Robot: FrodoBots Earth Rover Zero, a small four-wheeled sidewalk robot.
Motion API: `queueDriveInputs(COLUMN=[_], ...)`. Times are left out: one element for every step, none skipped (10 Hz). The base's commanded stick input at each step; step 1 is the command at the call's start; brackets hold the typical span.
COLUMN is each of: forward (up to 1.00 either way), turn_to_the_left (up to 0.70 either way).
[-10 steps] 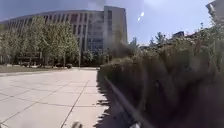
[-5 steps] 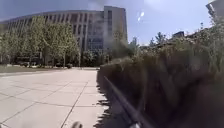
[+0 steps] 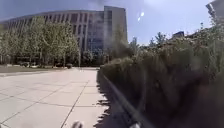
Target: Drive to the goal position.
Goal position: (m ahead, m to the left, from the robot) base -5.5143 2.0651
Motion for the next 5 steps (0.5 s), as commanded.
queueDriveInputs(forward=[0.7, 0.7, 0.7, 0.7, 0.7], turn_to_the_left=[0.35, 0.35, 0.35, 0.35, 0.35])
